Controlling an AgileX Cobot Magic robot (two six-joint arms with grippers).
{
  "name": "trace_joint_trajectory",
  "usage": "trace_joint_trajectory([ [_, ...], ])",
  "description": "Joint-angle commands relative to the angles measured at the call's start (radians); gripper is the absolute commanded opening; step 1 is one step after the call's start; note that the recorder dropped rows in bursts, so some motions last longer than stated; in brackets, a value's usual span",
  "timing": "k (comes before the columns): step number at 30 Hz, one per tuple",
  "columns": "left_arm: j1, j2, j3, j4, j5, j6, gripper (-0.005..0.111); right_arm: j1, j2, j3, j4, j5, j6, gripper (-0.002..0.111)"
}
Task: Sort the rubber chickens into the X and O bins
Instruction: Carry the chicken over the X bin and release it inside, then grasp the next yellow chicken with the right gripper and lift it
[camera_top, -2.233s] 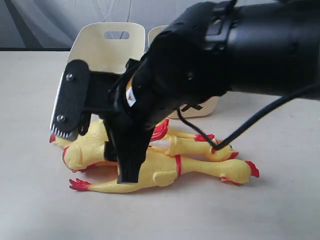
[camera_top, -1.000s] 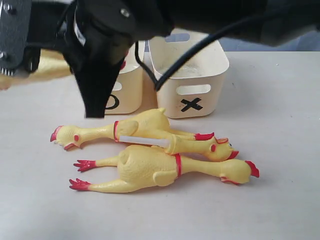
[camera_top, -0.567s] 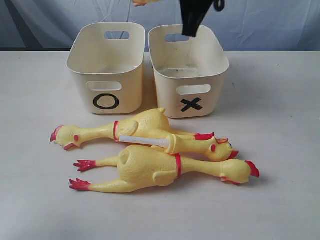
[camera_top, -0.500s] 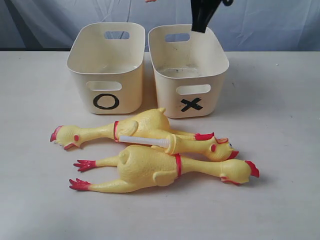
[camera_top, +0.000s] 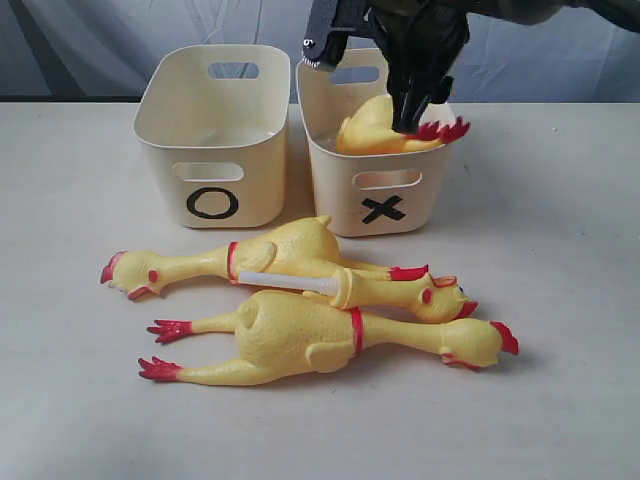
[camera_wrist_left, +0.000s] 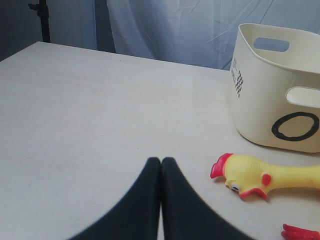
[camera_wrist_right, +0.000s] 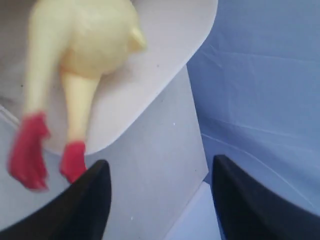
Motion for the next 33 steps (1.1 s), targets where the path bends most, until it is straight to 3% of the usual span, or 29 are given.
trace_joint_trajectory([
  [1, -0.004, 0.002, -0.004, -0.005, -0.012, -0.001, 0.0, -0.003, -0.042, -0.008, 0.077, 0.06, -0.004, 0.051],
  [6, -0.004, 0.002, -0.004, -0.005, -0.012, -0.001, 0.0, -0.003, -0.098, -0.008, 0.61, 0.06, -0.173, 0.05],
  [9, -0.004, 0.002, -0.004, -0.005, -0.012, -0.001, 0.0, 0.008, -0.093, -0.003, 0.808, 0.06, -0.306, 0.05],
  [14, -0.004, 0.002, -0.004, -0.005, -0.012, -0.001, 0.0, 0.038, -0.045, 0.037, 0.857, 0.06, -0.456, 0.05],
  [22, -0.004, 0.002, -0.004, -0.005, -0.012, -0.001, 0.0, 0.103, 0.099, 0.048, 0.865, 0.059, -0.465, 0.05],
  [28, -0.004, 0.002, -0.004, -0.005, -0.012, -0.001, 0.0, 0.177, 0.145, 0.048, 0.89, -0.046, -0.491, 0.049],
  [29, -0.004, 0.002, -0.004, -0.005, -0.012, -0.001, 0.0, 0.182, 0.147, 0.048, 0.89, -0.049, -0.491, 0.048],
  [30, -0.004, 0.002, -0.004, -0.005, -0.012, -0.001, 0.0, 0.183, 0.155, 0.048, 0.884, -0.053, -0.491, 0.037],
  [32, -0.004, 0.002, -0.004, -0.005, -0.012, -0.001, 0.0, 0.183, 0.161, 0.048, 0.847, -0.056, -0.491, 0.003],
  [33, -0.004, 0.002, -0.004, -0.005, -0.012, -0.001, 0.0, 0.183, 0.161, 0.048, 0.805, -0.057, -0.491, 0.0],
])
